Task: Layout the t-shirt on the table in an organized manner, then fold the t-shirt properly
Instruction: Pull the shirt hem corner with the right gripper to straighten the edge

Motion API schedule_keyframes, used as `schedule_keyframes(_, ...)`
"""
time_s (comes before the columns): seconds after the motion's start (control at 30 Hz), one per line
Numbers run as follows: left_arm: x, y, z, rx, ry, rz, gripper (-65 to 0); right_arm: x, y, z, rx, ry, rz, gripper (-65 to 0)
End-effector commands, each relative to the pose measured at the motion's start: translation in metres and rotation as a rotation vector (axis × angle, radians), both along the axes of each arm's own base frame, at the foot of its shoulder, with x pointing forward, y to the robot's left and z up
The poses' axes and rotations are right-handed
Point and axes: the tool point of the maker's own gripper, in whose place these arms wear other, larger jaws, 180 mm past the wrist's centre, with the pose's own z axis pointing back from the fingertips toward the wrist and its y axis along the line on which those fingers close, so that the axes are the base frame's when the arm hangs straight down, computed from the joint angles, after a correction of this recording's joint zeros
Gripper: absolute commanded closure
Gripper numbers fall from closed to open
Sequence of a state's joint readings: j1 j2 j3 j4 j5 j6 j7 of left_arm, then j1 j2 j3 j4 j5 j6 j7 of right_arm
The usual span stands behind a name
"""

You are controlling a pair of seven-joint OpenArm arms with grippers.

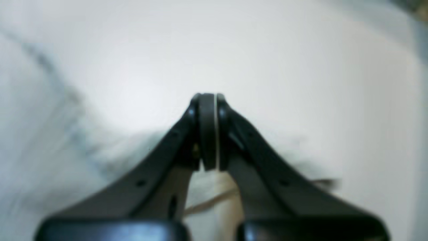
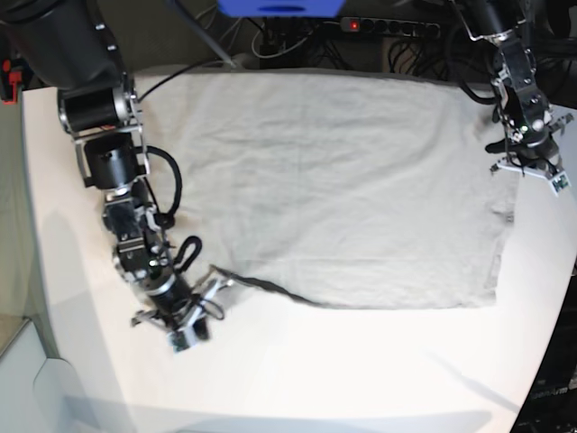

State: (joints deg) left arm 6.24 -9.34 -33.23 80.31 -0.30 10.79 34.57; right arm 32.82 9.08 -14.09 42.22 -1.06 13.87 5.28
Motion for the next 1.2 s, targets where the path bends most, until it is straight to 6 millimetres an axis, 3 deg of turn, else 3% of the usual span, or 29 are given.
schedule_keyframes(0.0,0.011,0.008,0.021,0.051,-0.055,-0.005,-1.4,0.014,-0.015,0.03,0.0,-0.103,-0.048,-0.4)
schedule_keyframes(0.17,0.009,0.008,0.026,0.063,-0.062,-0.011,-1.4,0.01,-0.009,0.046,0.012,-0.168,-0.021,-0.5)
schedule_keyframes(0.43,0.01,0.008,0.027,0.062,-0.065,-0.01,-1.4,-0.054,0.049,0.021,0.021,-0.02,0.295,-0.4)
schedule_keyframes(0.53,0.011,0.008,0.027,0.061,-0.067,-0.01,-1.4,-0.07,0.059,0.007,0.002,0.061,0.382,-0.4)
schedule_keyframes(0.63,0.011,0.008,0.027,0.061,-0.067,-0.01,-1.4,-0.081,0.056,-0.014,-0.077,0.149,0.445,-0.4)
schedule_keyframes(0.9,0.008,0.006,0.024,0.055,-0.061,-0.009,-1.4,-0.091,0.057,-0.054,-0.249,0.239,0.48,-0.3)
schedule_keyframes(1.07,0.008,0.002,0.021,0.045,-0.061,-0.008,-1.4,-0.087,0.059,-0.063,-0.232,0.263,0.484,-0.3)
schedule_keyframes(1.17,0.007,0.002,0.021,0.044,-0.06,-0.008,-1.3,-0.081,0.059,-0.058,-0.23,0.252,0.481,-0.3)
